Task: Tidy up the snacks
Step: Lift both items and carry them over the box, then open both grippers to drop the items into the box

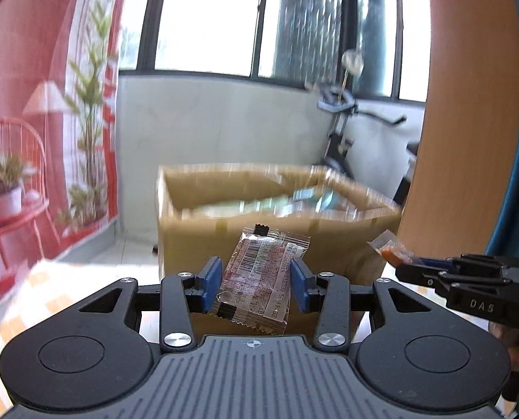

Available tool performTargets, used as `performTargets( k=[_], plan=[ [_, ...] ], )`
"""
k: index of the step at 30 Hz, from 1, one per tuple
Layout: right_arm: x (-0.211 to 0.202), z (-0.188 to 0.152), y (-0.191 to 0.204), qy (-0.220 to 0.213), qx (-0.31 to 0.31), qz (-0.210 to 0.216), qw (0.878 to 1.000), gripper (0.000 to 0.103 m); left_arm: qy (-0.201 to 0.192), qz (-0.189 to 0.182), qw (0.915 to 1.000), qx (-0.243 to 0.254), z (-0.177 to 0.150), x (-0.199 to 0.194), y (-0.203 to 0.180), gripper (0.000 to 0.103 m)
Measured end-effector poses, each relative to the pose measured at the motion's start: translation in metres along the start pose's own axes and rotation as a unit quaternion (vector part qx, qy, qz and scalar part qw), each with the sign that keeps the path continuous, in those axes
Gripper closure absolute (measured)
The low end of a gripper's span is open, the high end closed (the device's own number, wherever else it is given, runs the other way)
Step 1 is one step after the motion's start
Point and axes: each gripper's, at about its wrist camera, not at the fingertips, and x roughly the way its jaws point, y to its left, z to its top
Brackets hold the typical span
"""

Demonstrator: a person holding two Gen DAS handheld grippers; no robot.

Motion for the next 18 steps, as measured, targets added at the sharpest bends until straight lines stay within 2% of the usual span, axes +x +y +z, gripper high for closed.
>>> performTargets(
  k=[4, 8, 18],
  plan=[
    [-0.004, 0.027, -0.001, -0.032, -0.002, 0.002, 0.999, 0.081, -0.023, -0.003, 0.9996, 0.013, 0.021, 0.008, -0.003, 0.058],
    [0.005, 0.050, -0.003, -0.046, -0.006, -0.001, 0.999, 0.081, -0.023, -0.002, 0.9997, 0.010, 0.038, 0.025, 0.001, 0.057],
    [0.068, 0.103, -0.012, -0.029, 0.037, -0.004, 0.999, 0.081, 0.010, 0.025, 0.9996, 0.010, 0.064, 0.076, 0.019, 0.057]
  ],
)
